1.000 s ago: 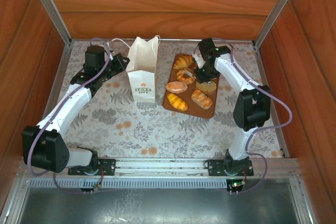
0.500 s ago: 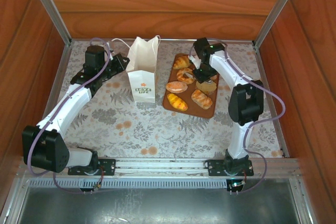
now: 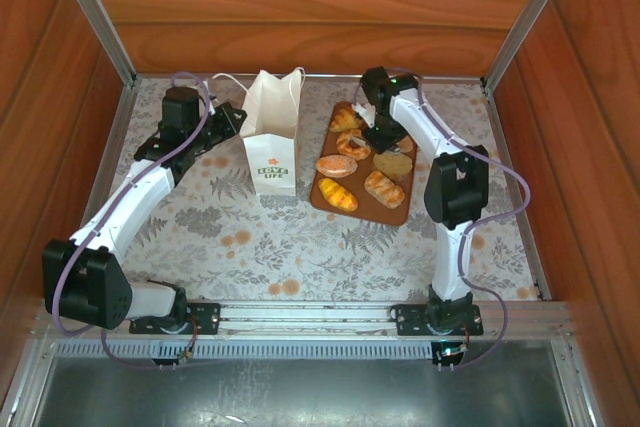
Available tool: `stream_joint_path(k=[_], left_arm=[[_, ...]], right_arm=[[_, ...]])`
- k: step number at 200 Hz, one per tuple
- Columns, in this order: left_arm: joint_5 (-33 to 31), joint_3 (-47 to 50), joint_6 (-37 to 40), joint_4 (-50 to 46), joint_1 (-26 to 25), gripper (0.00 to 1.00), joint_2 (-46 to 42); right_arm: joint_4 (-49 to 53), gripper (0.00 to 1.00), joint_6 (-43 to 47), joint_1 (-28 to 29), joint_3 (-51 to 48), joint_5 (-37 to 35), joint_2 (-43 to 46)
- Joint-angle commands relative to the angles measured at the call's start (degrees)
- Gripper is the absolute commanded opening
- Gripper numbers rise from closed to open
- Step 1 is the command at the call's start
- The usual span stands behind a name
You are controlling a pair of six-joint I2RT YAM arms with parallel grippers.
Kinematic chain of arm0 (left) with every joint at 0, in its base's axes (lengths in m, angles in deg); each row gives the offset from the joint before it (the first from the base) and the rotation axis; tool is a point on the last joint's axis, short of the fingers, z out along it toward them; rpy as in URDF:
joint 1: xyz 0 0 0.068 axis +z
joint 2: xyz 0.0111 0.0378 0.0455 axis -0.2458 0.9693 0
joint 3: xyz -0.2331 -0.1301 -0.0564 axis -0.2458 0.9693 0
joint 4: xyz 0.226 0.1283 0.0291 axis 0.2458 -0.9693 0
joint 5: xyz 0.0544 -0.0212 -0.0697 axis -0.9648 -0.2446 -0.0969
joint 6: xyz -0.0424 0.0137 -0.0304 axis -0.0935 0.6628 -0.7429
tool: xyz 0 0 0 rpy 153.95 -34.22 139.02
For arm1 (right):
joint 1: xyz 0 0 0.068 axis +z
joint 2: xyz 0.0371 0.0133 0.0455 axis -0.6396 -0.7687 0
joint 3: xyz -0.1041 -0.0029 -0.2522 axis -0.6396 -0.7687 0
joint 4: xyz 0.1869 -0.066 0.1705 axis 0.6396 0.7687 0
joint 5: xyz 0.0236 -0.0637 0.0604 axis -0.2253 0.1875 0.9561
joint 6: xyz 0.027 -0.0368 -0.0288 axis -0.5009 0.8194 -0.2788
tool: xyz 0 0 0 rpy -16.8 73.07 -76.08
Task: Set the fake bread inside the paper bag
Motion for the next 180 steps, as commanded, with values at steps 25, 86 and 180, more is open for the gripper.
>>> stream_joint_path(k=[25,86,180], left_arm=[[-0.5,-0.3,1.1,-2.4,0.3,0.00,0.0],[-0.5,-0.7,0.9,-2.7,0.4,0.00,-0.4],[-0.4,-2.6,0.0,-2.8,-0.4,0.00,1.2]], right_arm=[[2.2,0.25,-0.5,0.8,-0.6,-1.0,3.7],[-3.1,0.20,-1.5,0.9,-7.6,-0.1,13.9],[-12.3,0.20,-2.4,2.3,-9.0,7.3,31.9]])
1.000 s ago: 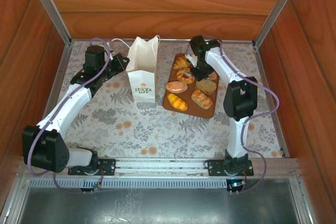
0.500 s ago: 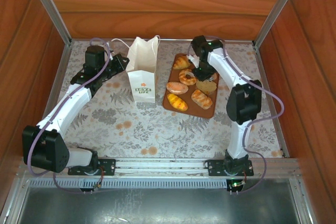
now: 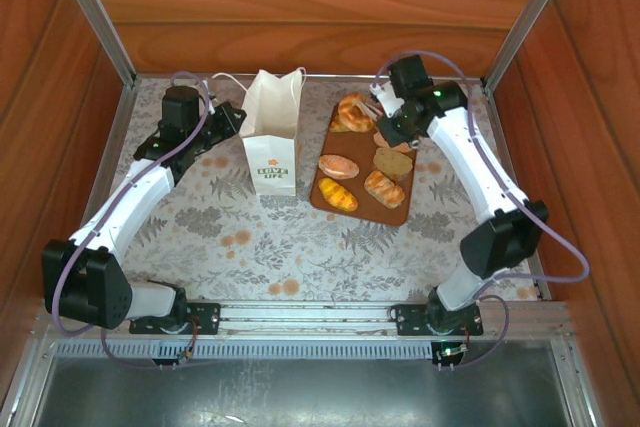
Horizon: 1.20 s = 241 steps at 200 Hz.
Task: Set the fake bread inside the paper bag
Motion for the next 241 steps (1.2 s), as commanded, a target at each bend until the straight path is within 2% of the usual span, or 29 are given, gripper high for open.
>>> stream_joint_path(k=[1,64,147,186,241], left_arm=[[0.0,-2.0,0.1,-2.0,-0.3,0.00,1.1],[-0.7,-3.2,-0.1,-2.0,-1.0,0.00,1.9],[-1.0,-3.7,-1.2,0.0,-1.8,0.00,2.2],[-1.1,-3.2,-1.5,0.5,-1.9,0.00,1.8],[-2.1,-2.9,-0.6,-0.3,-1.7,0.00,1.1]], right_arm=[[-5.5,0.20,-0.9,0.9,1.1,4.4,5.6],[-7.4,0.18,-1.7,7.4,13.0,6.8,7.4],[-13.0,0.16,-5.6,18.3,22.6,9.7,-1.0],[-14.7,0.16,-8.9,20.7,20.6,8.8,-4.4],[-16.8,0.16,-11.5,21.0,10.6,7.4,-1.1]])
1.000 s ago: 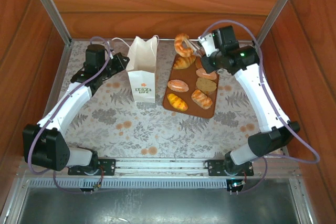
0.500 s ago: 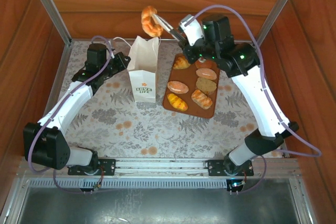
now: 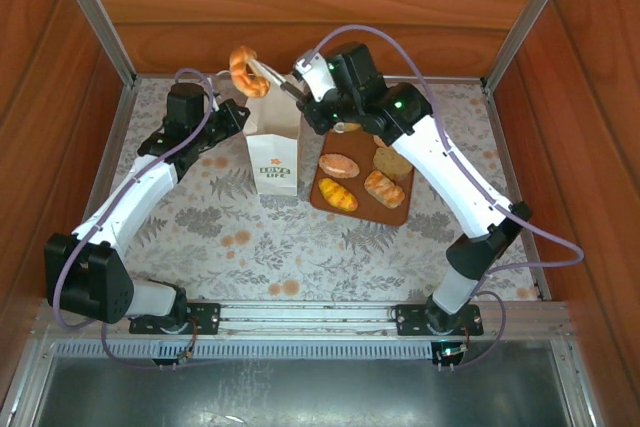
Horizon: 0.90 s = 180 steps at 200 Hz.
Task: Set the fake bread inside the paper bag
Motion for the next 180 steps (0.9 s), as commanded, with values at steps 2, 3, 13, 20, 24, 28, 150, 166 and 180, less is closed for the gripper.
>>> stream_joint_path(k=[2,3,13,20,24,28,150,166,180], left_arm=[[-1.1,-1.0,0.6,0.0,-0.2,0.00,-0.5],[-1.1,-1.0,0.6,-0.1,-0.2,0.00,-0.6],[-1.2,-0.8,0.7,-0.1,-0.3,0.00,-0.7],[-1.4,-0.7,0.7,-0.1,-0.2,0.00,-0.8],[-1.3,-0.7,0.7,-0.1,-0.2,0.00,-0.8],[-1.3,-0.7,0.7,-0.1,-0.3,0.00,-0.9],[-1.3,-1.0,1.2,-0.7,-0.2,0.00,-0.9],[-1.2,-1.1,1.3,-0.6,-0.2,0.00,-0.8],[-1.2,-1.1,1.3,-0.6,-0.2,0.00,-0.8]], right_arm=[[-3.5,0.16,-2.3,0.0,-3.1,-1.2,4.4],[-3.5,0.16,-2.3,0.0,-3.3,-1.2,4.5],[-3.6,0.16,-2.4,0.0,-4.5,-1.7,5.2],[-3.4,0.16,-2.4,0.0,-5.1,-2.0,5.4],[-3.2,0.16,-2.3,0.0,-5.4,-2.2,5.5],[-3.0,0.16,-2.3,0.0,-5.5,-2.4,5.6],[6.0,0.20,4.1,0.0,-5.1,-9.7,3.7],[6.7,0.22,4.7,0.0,-4.7,-10.2,3.4],[7.3,0.22,5.0,0.0,-4.2,-10.5,3.4]])
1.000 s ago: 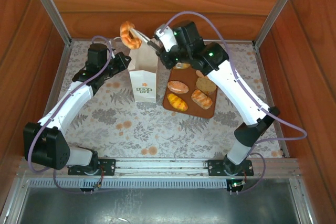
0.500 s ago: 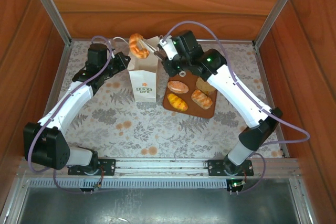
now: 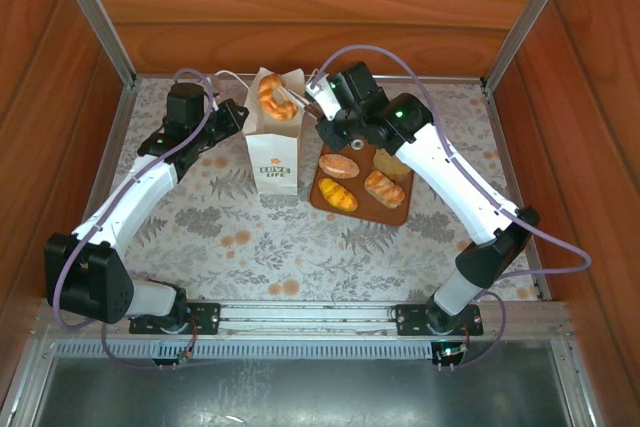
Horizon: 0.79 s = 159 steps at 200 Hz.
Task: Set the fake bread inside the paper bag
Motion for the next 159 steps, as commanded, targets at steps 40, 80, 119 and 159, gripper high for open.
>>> stream_joint_path(k=[40,80,119,159], left_arm=[[-0.3,-1.1,1.2,-0.6,-0.2,0.00,-0.8],[-0.2,-1.2,1.3,-0.8,-0.3,0.00,-0.9],[-0.2,-1.2,1.6,-1.0,-0.2,0.00,-1.0],[-0.6,-1.2,1.9,-1.3,-0.3,0.00,-1.2]], right_arm=[[2.7,0.29,2.0,0.0,3.8,-1.8,-3.7],[2.4,0.38,1.9,0.0,5.4,-0.8,-4.3],[1.8,0.41,1.7,0.0,7.0,0.1,-4.2],[0.7,0.41,1.8,0.0,7.9,1.1,-3.4]])
